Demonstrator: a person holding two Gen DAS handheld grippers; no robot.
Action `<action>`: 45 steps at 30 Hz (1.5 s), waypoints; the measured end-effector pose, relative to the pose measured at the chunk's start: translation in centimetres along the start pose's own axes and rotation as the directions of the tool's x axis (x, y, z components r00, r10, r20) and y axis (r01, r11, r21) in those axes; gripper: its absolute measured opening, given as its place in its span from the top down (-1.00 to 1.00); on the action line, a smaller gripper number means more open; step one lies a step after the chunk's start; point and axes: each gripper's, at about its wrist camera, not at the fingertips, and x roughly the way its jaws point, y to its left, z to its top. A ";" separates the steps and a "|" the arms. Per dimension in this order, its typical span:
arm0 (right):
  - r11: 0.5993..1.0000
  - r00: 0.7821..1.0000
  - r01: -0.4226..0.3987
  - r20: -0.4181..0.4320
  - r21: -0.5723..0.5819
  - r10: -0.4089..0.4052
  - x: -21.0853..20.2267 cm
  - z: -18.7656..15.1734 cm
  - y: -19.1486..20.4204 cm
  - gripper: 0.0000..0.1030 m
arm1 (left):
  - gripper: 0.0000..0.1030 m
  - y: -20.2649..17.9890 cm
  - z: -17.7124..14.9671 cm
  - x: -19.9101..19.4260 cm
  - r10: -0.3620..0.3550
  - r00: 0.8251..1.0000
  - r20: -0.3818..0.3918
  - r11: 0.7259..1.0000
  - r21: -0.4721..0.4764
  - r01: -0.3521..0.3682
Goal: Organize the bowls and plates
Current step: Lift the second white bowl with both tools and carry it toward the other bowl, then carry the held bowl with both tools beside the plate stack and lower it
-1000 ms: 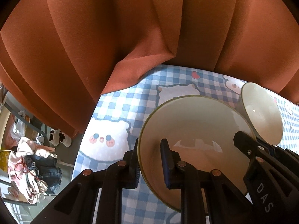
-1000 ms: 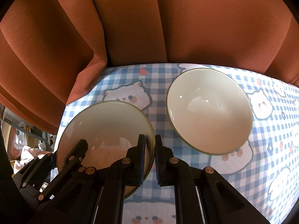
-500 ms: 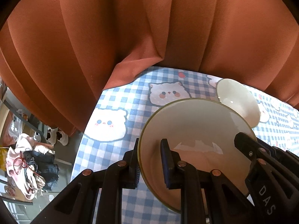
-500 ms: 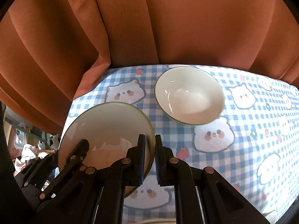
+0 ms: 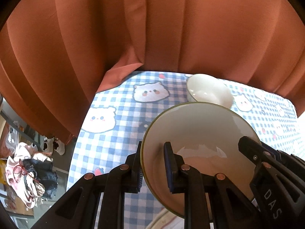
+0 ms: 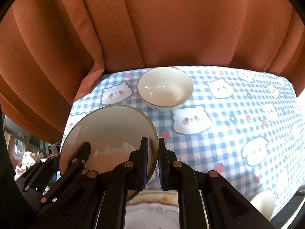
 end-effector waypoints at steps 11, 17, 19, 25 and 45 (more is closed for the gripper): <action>0.999 1.000 0.028 0.006 0.044 -0.028 -3.7 -3.2 -2.9 0.76 | 0.67 -2.4 -2.3 -2.5 -0.041 0.999 -0.001 0.999 0.035 0.041; 0.997 0.999 0.038 0.011 0.060 -0.038 -5.2 -4.4 -4.9 0.76 | 0.67 -4.6 -3.5 -3.6 -0.050 0.999 0.006 0.997 0.060 0.050; 0.997 0.999 0.039 0.011 0.067 -0.040 -5.6 -4.8 -5.8 0.76 | 0.67 -5.5 -3.9 -3.9 -0.051 0.999 0.005 0.996 0.071 0.051; 0.997 0.999 0.043 0.005 0.069 -0.043 -6.5 -5.4 -8.7 0.76 | 0.67 -8.7 -4.7 -4.5 -0.052 0.999 0.000 0.996 0.073 0.051; 0.998 0.999 0.041 0.019 0.047 -0.042 -9.4 -7.1 -20.0 0.76 | 0.67 -19.5 -8.0 -6.3 -0.060 0.998 0.015 0.997 0.046 0.060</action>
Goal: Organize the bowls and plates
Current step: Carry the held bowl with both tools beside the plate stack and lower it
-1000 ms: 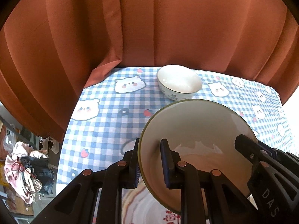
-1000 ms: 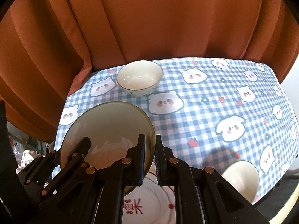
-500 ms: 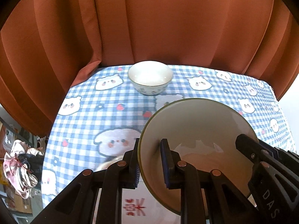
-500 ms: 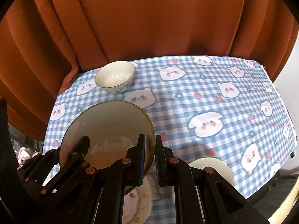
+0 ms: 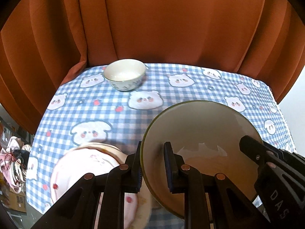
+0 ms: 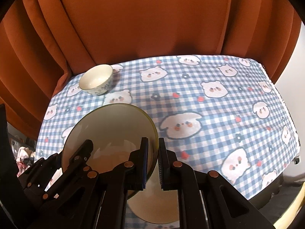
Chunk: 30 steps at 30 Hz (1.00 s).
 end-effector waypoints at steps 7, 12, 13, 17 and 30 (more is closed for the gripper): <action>1.000 1.000 -0.012 -0.017 -0.026 0.012 -0.1 -1.3 -3.1 0.76 | 0.67 -2.7 -2.3 0.1 0.002 1.000 -0.024 1.000 -0.029 -0.002; 0.998 0.999 -0.010 -0.033 -0.067 0.008 0.0 -2.7 -4.6 0.76 | 0.66 -4.0 -4.4 0.8 0.014 0.998 -0.061 0.999 -0.047 -0.017; 0.997 0.999 -0.013 -0.038 -0.071 0.010 0.1 -3.0 -4.8 0.76 | 0.66 -4.2 -4.7 1.0 0.016 0.997 -0.070 0.999 -0.051 -0.019; 0.996 0.998 -0.022 -0.066 -0.087 0.017 0.9 -4.0 -5.6 0.76 | 0.66 -4.7 -5.9 1.5 0.038 0.995 -0.093 0.998 -0.054 -0.044; 0.994 0.989 -0.065 -0.135 -0.084 0.053 3.2 -6.2 -6.8 0.76 | 0.66 -5.8 -7.4 1.2 0.131 0.988 -0.081 0.991 -0.017 -0.133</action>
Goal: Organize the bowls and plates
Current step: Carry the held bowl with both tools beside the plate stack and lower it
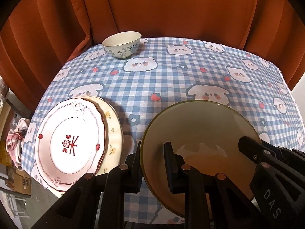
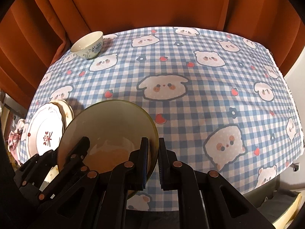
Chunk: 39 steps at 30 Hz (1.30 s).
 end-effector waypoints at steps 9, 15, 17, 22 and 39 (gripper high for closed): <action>0.999 0.999 -0.033 -0.009 -0.007 0.033 0.7 -0.2 0.2 0.76 | 0.66 0.1 -0.9 1.2 0.032 0.997 -0.065 0.999 -0.003 -0.032; 0.999 1.000 -0.019 -0.017 -0.027 0.019 1.4 0.0 0.4 0.76 | 0.66 0.1 -1.0 1.8 0.016 0.997 -0.073 1.000 -0.015 -0.017; 0.999 1.000 -0.003 -0.013 -0.037 0.003 1.5 0.0 0.4 0.76 | 0.66 0.1 -0.9 2.0 0.013 0.997 -0.076 1.000 -0.016 -0.015; 0.998 1.000 0.019 0.006 -0.060 -0.019 1.5 -0.5 0.6 0.76 | 0.64 0.1 -1.0 2.2 0.011 0.997 -0.070 1.000 -0.014 -0.012; 0.999 1.000 0.025 -0.011 -0.040 -0.025 1.6 -0.9 0.4 0.63 | 0.10 0.1 -1.0 1.9 -0.053 0.995 -0.081 0.998 -0.023 0.051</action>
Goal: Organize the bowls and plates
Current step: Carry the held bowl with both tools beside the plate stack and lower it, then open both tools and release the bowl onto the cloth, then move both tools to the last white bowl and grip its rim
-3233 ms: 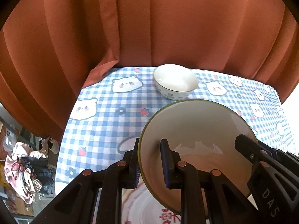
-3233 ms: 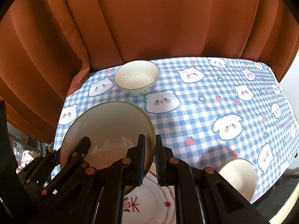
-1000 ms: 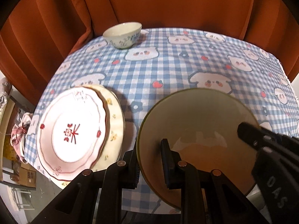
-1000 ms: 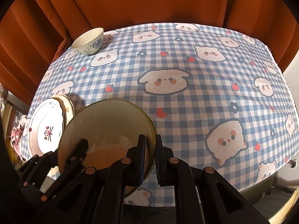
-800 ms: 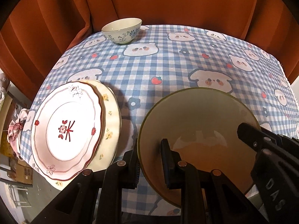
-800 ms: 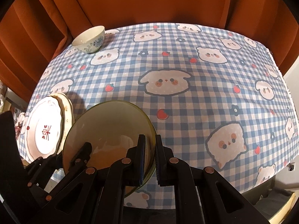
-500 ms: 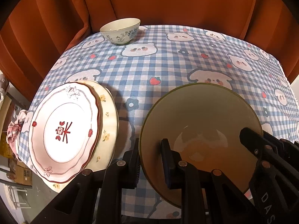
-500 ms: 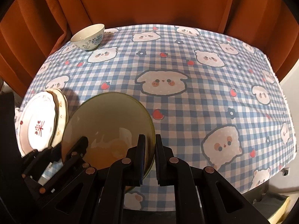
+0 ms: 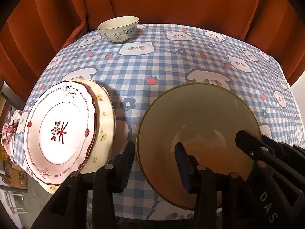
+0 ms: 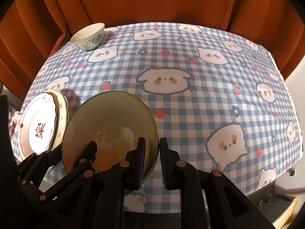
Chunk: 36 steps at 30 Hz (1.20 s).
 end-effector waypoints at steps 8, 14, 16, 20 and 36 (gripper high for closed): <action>0.999 1.000 -0.015 0.007 0.042 0.015 -1.2 0.8 0.3 0.50 | 0.04 1.3 1.3 -1.9 -0.015 0.999 0.040 1.000 0.028 0.014; 0.997 0.998 0.042 0.051 0.062 -0.045 -3.0 1.9 1.5 -0.15 | -0.15 3.0 2.8 -3.2 -0.051 0.996 0.073 0.998 0.047 0.047; 0.996 0.995 0.061 0.071 0.070 -0.066 -3.5 2.2 2.0 -0.22 | -0.19 3.7 3.4 -3.5 -0.060 0.995 0.075 0.997 0.050 0.056; 0.994 0.993 0.071 0.085 0.080 -0.078 -4.3 3.2 3.4 -0.23 | -0.22 5.5 4.7 -3.9 -0.071 0.994 0.083 0.996 0.054 0.066; 0.987 0.977 0.154 0.144 0.051 -0.160 -6.5 10.6 14.6 -0.24 | -0.36 14.6 13.1 -6.6 -0.037 0.986 0.161 0.996 0.082 0.024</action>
